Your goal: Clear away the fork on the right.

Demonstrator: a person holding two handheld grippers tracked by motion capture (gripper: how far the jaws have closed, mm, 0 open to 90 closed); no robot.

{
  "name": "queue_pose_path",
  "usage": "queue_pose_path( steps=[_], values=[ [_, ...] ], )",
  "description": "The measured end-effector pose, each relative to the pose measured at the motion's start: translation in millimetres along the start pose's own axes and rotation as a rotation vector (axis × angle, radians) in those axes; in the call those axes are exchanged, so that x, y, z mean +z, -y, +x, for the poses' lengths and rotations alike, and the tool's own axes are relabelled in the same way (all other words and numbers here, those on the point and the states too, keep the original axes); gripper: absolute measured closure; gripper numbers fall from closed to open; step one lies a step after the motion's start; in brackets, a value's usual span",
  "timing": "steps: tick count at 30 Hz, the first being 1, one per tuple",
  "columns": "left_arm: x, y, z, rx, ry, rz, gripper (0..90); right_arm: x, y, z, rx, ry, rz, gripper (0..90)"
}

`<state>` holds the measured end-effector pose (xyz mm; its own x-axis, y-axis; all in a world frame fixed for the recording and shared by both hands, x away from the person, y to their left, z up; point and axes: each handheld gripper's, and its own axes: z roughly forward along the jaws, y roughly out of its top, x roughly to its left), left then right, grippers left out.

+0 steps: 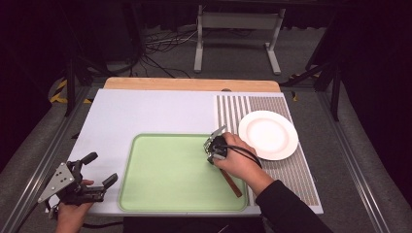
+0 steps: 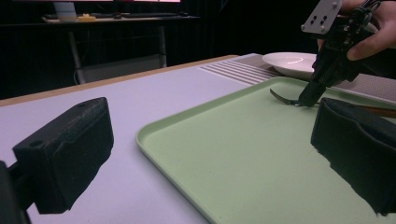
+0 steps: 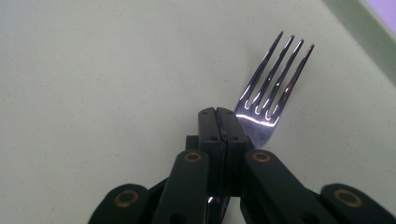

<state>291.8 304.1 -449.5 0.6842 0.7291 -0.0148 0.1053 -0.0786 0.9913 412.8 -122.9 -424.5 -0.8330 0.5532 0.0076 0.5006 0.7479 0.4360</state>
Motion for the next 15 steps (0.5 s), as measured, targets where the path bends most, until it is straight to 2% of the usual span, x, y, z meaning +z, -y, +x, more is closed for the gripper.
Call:
queue_pose_path(
  steps=[15],
  values=[
    [0.0,-0.2,-0.1,0.003,0.002,0.001,0.0,2.7,0.0,-2.6,-0.004,0.018,0.009,90.0]
  ],
)
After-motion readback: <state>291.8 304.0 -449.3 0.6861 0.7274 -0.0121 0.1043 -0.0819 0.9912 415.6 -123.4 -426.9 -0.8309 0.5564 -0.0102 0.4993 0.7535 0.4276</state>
